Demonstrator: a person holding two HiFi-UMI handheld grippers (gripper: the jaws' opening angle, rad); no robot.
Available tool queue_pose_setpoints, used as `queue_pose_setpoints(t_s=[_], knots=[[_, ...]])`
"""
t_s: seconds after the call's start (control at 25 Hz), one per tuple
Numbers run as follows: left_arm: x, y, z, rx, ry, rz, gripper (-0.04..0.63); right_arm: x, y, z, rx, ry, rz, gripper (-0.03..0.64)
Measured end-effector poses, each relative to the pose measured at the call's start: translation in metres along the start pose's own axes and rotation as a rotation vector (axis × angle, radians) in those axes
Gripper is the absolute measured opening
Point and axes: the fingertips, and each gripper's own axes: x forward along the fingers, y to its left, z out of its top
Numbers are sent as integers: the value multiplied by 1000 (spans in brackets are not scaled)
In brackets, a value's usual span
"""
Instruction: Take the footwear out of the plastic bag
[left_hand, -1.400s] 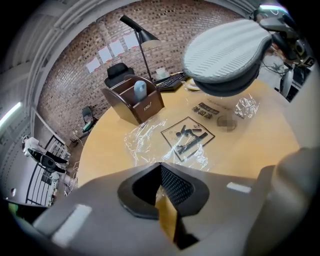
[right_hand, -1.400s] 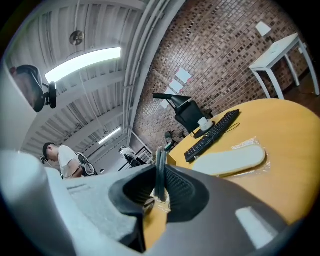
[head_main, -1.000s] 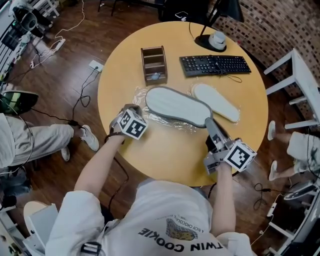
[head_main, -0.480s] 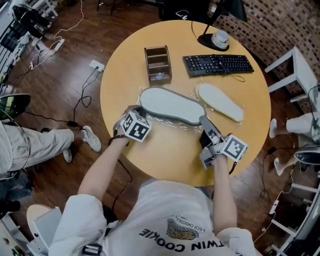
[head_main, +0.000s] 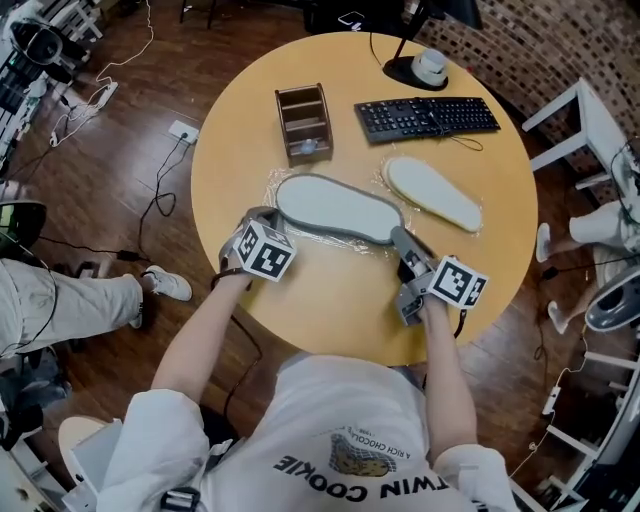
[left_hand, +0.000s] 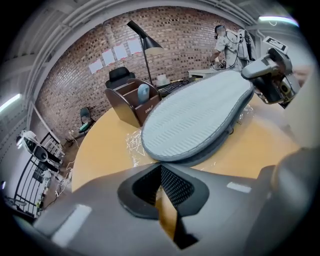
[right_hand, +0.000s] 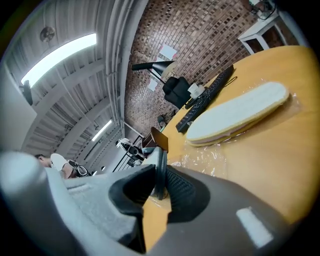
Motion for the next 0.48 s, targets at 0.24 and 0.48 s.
queue_pose_setpoints(t_s=[0.24, 0.48], knots=[[1, 0, 1, -29, 5, 5, 6, 1, -28, -10, -133, 56, -166, 72], [1, 0, 2, -45, 6, 16, 6, 3, -36, -14, -282, 102, -271, 86]])
